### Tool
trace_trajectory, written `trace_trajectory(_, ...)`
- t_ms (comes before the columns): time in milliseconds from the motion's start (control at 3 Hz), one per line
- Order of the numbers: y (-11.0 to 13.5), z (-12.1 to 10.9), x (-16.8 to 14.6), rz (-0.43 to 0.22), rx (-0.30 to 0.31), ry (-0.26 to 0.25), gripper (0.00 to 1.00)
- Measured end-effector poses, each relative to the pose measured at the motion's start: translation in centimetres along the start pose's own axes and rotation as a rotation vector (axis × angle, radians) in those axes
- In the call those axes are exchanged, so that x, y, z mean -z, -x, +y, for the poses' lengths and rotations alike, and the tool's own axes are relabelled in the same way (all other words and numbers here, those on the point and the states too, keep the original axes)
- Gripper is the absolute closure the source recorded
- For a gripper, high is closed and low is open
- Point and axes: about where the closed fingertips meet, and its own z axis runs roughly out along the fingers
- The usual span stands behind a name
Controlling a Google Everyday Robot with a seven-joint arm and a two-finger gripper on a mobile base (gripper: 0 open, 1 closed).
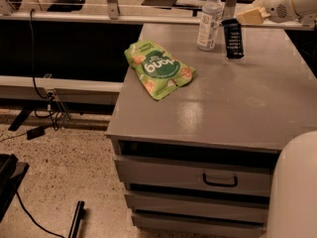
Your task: Move rxbar blueberry near blue plastic bottle
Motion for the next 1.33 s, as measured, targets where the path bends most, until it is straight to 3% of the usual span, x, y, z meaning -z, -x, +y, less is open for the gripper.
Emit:
trace_trajectory(667, -0.7, -1.1, -1.4, -0.042, -0.028, -0.044, 1.00)
trace_trajectory(1000, -0.7, -1.0, -1.9, -0.042, -0.028, -0.038, 0.82)
trace_trajectory(1333, -0.8, -0.8, -2.4, -0.041, -0.030, -0.030, 0.51)
